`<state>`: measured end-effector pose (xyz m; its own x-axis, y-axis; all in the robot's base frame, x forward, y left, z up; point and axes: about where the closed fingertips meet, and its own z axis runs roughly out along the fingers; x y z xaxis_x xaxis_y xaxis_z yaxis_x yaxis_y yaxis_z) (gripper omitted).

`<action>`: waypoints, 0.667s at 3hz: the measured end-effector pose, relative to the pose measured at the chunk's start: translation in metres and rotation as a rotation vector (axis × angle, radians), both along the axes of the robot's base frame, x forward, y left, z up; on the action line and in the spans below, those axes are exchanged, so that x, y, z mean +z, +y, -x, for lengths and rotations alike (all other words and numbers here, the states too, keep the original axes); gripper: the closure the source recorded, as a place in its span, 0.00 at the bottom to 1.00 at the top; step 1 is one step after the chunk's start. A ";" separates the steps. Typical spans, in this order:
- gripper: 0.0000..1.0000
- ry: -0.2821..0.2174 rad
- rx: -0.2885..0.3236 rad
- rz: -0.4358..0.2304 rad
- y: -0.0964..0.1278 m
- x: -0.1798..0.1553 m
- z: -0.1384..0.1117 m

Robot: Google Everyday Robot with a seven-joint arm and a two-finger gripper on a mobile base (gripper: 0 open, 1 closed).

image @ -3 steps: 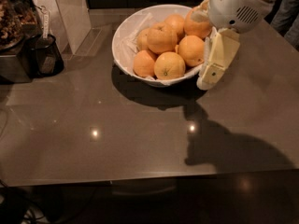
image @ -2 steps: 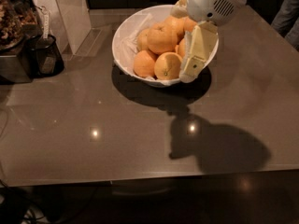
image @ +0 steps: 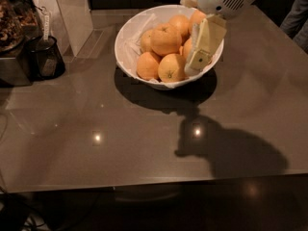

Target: Pick orange from white bowl

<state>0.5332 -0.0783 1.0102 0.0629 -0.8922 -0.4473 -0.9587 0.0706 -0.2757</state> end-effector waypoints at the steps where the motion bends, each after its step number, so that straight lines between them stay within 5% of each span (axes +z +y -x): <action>1: 0.00 -0.087 -0.037 -0.010 -0.008 0.019 -0.036; 2: 0.00 -0.134 -0.067 -0.042 -0.013 0.030 -0.070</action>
Offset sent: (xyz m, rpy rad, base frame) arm 0.1131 -0.0250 0.0449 0.0809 -0.1880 -0.1094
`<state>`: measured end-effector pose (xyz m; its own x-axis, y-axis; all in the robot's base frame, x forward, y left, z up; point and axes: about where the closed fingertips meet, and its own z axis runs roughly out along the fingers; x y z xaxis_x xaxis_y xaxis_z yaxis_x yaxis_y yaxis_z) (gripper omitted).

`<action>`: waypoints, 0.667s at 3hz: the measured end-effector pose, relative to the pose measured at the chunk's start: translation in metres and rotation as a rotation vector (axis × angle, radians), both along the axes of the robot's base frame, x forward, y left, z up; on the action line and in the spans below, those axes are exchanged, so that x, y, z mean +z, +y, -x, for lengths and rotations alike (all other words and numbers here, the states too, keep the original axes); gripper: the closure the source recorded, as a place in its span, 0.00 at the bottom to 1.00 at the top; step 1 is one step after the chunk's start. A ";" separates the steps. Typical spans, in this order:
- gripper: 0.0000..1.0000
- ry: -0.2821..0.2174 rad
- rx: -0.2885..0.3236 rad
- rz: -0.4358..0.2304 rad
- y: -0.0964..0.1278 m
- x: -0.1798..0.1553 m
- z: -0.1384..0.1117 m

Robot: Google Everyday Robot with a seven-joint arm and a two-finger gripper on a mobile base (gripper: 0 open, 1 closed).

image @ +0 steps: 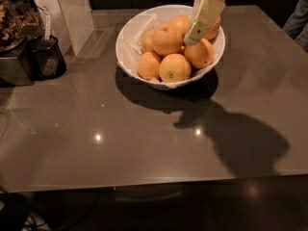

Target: Pick orange from white bowl

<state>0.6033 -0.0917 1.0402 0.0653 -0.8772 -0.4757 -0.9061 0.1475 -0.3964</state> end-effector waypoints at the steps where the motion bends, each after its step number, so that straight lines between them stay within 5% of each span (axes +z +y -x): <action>1: 0.00 -0.008 -0.002 -0.005 0.000 0.003 -0.002; 2: 0.00 0.017 -0.027 -0.033 -0.002 -0.008 -0.002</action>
Offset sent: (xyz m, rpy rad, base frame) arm 0.0002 -0.0088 -0.0224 0.0705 0.0501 -0.0687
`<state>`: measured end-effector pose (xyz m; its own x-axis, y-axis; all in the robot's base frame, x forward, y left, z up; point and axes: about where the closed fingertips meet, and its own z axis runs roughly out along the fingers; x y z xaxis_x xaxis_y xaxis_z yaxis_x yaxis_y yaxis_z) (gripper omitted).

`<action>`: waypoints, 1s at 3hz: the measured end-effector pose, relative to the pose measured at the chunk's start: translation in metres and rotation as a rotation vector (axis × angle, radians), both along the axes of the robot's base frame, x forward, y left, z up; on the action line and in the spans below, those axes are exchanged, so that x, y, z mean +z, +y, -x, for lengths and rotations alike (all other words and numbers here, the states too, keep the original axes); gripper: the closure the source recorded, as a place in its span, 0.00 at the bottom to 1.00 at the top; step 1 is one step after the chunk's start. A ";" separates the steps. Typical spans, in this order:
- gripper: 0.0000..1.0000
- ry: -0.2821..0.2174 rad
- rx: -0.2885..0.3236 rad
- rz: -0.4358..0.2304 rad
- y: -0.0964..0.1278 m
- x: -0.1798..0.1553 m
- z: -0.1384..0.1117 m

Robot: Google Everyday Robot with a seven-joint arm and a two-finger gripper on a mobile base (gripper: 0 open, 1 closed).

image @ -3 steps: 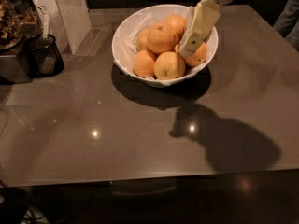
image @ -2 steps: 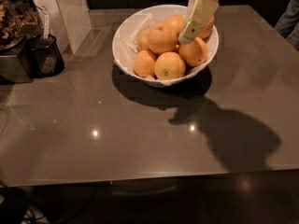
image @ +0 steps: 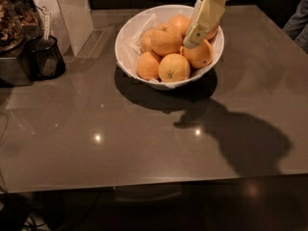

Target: Pick orange from white bowl

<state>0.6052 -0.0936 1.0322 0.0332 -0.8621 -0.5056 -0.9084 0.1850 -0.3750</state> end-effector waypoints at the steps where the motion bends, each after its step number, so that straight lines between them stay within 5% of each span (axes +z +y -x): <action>1: 0.00 0.044 -0.030 -0.049 0.008 -0.029 -0.019; 3: 0.00 0.094 -0.035 -0.090 0.037 -0.069 -0.058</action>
Offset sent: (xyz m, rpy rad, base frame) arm 0.0676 0.0410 -0.0762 0.1064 0.1042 -0.0286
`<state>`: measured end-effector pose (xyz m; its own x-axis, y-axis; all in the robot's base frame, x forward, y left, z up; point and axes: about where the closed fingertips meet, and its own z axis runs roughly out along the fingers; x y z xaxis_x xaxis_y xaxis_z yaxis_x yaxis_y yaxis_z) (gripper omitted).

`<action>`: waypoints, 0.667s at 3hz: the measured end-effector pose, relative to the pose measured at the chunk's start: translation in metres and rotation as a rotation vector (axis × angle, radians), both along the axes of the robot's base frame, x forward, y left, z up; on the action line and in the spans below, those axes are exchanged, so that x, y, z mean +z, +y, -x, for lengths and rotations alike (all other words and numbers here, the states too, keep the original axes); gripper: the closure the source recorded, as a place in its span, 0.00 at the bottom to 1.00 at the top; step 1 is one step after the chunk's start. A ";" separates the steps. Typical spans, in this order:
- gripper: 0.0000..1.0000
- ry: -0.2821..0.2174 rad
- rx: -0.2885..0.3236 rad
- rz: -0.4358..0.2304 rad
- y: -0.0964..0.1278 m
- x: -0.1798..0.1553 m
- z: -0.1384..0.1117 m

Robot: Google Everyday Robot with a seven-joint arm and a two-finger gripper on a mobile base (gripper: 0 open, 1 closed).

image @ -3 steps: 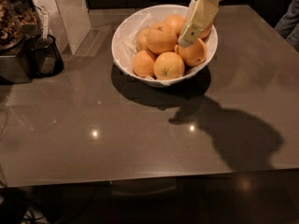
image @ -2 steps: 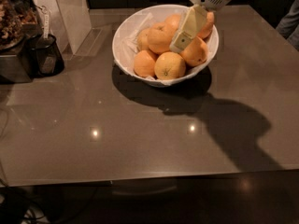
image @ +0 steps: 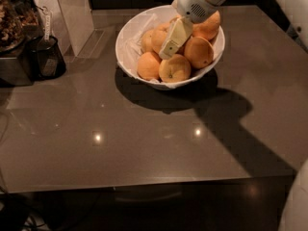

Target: Pick orange from white bowl

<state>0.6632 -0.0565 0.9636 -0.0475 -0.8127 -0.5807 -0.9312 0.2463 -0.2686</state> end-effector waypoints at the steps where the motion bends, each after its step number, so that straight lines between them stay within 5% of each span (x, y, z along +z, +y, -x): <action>1: 0.00 0.018 -0.015 -0.006 0.010 -0.014 -0.011; 2: 0.19 0.035 -0.025 0.002 0.017 -0.028 -0.016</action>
Offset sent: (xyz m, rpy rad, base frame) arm 0.0213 0.0215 -0.0429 -0.0124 0.0500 -0.0438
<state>0.6790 -0.0395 0.9352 -0.0879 -0.8125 -0.5763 -0.9337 0.2689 -0.2366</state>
